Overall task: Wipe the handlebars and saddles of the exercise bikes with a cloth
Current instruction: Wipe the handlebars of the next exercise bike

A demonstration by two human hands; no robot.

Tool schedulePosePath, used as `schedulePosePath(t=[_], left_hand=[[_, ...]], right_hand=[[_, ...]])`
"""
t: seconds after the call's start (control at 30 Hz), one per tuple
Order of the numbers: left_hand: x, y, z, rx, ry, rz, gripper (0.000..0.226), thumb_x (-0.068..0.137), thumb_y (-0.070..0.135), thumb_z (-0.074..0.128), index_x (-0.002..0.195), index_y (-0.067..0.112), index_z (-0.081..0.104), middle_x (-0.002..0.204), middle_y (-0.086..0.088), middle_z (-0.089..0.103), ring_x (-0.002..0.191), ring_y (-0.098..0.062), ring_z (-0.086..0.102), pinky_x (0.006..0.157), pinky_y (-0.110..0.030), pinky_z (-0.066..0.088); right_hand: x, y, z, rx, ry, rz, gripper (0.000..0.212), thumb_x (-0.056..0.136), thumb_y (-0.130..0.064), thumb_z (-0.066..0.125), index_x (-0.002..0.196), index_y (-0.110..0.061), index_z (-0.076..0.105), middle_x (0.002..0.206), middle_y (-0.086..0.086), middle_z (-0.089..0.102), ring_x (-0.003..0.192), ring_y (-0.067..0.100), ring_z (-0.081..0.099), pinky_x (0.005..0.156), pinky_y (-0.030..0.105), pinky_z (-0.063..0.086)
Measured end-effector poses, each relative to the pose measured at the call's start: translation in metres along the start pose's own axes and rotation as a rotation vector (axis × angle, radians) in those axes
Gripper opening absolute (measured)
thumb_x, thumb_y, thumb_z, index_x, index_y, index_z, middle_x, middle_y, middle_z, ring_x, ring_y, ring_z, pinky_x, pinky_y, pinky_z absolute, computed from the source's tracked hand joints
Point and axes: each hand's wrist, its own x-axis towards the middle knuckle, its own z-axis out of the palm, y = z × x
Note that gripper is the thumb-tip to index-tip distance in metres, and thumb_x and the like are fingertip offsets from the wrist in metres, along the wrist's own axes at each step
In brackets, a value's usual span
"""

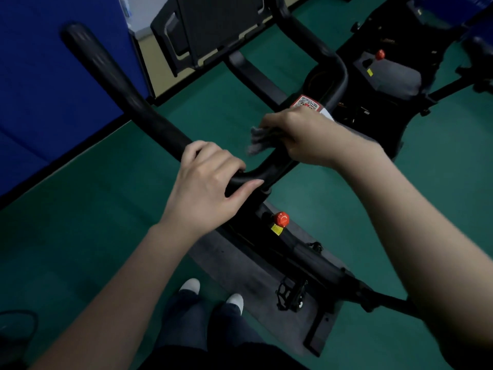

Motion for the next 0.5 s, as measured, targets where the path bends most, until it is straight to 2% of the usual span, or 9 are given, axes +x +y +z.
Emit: schedulePosePath(t=[0.07,0.1,0.17,0.2,0.27,0.33,0.4,0.5], left_hand=[[-0.001,-0.003,-0.003,-0.010,-0.004,-0.022,0.037,0.087,0.043,0.062,0.084,0.007,0.070,0.080,-0.002,0.067,0.083,-0.025,0.061,0.096,-0.036,0.034],[-0.002,-0.005,-0.003,-0.020,-0.009,-0.028,0.037,0.087,0.043,0.063,0.084,0.007,0.070,0.080,-0.002,0.067,0.084,-0.025,0.061,0.096,-0.035,0.034],[-0.002,-0.007,-0.005,-0.042,-0.020,-0.034,0.036,0.086,0.043,0.064,0.083,0.007,0.070,0.078,-0.002,0.065,0.083,-0.025,0.060,0.097,-0.034,0.034],[-0.003,-0.008,-0.005,-0.050,-0.023,-0.036,0.035,0.085,0.043,0.065,0.082,0.008,0.070,0.078,-0.002,0.065,0.083,-0.024,0.059,0.097,-0.034,0.033],[-0.002,-0.008,-0.005,-0.057,-0.027,-0.038,0.035,0.085,0.043,0.065,0.082,0.008,0.069,0.077,-0.001,0.064,0.082,-0.024,0.059,0.096,-0.032,0.033],[-0.002,-0.008,-0.004,-0.054,-0.033,-0.035,0.034,0.085,0.042,0.065,0.081,0.009,0.069,0.077,0.000,0.064,0.083,-0.023,0.058,0.097,-0.032,0.033],[-0.002,-0.007,-0.004,-0.047,-0.036,-0.035,0.034,0.086,0.042,0.064,0.081,0.009,0.070,0.077,0.000,0.064,0.084,-0.023,0.059,0.098,-0.033,0.033],[-0.002,-0.006,-0.004,-0.043,-0.051,-0.036,0.037,0.087,0.043,0.061,0.083,0.008,0.070,0.079,-0.001,0.065,0.085,-0.024,0.059,0.099,-0.035,0.033]], right_hand=[[0.003,-0.005,-0.005,0.038,-0.097,-0.002,0.044,0.080,0.002,0.047,0.118,-0.017,0.060,0.103,0.009,0.067,0.100,0.026,0.061,0.083,0.033,0.048],[0.004,-0.007,-0.007,0.081,-0.131,0.003,0.044,0.079,0.003,0.046,0.115,-0.018,0.061,0.093,0.005,0.067,0.090,0.017,0.064,0.073,0.025,0.048],[0.003,-0.012,-0.010,0.194,-0.186,-0.001,0.043,0.078,0.006,0.045,0.108,-0.017,0.064,0.073,-0.006,0.060,0.063,-0.007,0.060,0.051,0.007,0.039],[0.002,-0.015,-0.010,0.222,-0.206,-0.013,0.043,0.077,0.007,0.045,0.106,-0.017,0.065,0.071,-0.007,0.059,0.058,-0.013,0.056,0.049,0.004,0.037],[0.000,-0.019,-0.009,0.216,-0.218,-0.031,0.046,0.076,0.008,0.044,0.106,-0.018,0.066,0.079,-0.002,0.064,0.062,-0.007,0.057,0.055,0.006,0.041],[-0.003,-0.019,-0.007,0.175,-0.171,-0.035,0.047,0.075,0.008,0.044,0.108,-0.016,0.066,0.093,0.006,0.069,0.081,0.013,0.062,0.073,0.025,0.050],[-0.006,-0.012,-0.003,0.132,-0.087,-0.022,0.046,0.075,0.009,0.046,0.111,-0.011,0.066,0.103,0.012,0.068,0.097,0.027,0.060,0.084,0.034,0.046],[-0.014,-0.003,0.008,0.087,0.100,0.026,0.036,0.080,0.008,0.050,0.111,-0.001,0.064,0.104,0.018,0.063,0.102,0.034,0.057,0.087,0.040,0.043]])
